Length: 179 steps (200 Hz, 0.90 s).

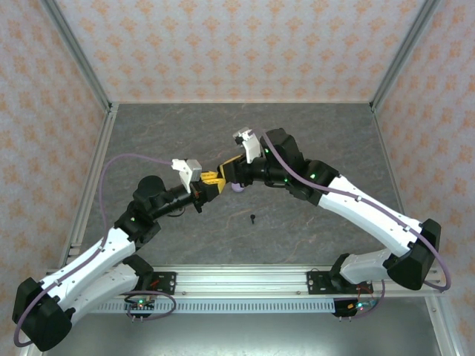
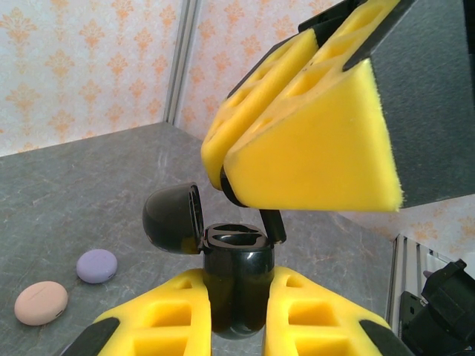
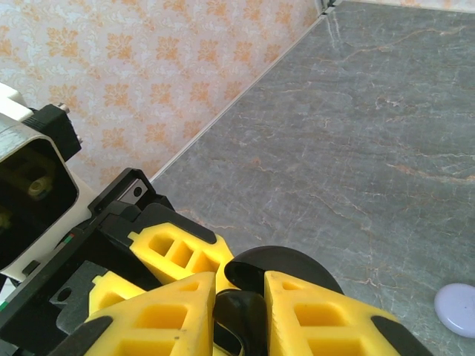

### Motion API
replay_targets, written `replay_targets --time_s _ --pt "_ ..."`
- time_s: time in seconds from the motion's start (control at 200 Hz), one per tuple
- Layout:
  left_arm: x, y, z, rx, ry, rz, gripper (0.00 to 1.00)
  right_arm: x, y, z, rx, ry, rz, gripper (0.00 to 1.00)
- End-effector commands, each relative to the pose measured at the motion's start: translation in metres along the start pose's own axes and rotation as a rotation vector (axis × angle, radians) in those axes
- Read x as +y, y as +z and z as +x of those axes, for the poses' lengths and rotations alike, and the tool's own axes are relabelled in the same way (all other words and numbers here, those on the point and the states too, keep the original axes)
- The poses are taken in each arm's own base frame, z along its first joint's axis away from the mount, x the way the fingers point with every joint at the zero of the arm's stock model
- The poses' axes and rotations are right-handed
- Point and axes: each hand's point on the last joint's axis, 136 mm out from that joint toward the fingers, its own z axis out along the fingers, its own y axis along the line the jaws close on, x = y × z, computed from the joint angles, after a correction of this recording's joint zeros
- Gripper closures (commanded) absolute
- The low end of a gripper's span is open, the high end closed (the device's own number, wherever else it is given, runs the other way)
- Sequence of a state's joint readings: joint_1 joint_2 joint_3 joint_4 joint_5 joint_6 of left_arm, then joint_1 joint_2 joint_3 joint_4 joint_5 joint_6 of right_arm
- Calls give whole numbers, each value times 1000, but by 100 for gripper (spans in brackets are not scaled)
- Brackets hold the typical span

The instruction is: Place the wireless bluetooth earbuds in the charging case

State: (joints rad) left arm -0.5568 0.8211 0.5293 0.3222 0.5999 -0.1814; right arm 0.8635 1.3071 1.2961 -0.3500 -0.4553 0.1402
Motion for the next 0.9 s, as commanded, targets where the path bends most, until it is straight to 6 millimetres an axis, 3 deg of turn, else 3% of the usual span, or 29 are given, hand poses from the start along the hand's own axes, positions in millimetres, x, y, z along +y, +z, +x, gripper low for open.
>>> replay_targets --time_s 0.0,0.3,0.891 --pt "-12 0 -25 -65 51 39 100 5 -8 -23 -88 -43 14 77" --pt "-9 1 -28 -76 36 25 100 6 -10 -32 -129 -49 17 77" --pt "-8 3 -34 -102 10 20 100 -2 4 -12 -70 -24 17 78"
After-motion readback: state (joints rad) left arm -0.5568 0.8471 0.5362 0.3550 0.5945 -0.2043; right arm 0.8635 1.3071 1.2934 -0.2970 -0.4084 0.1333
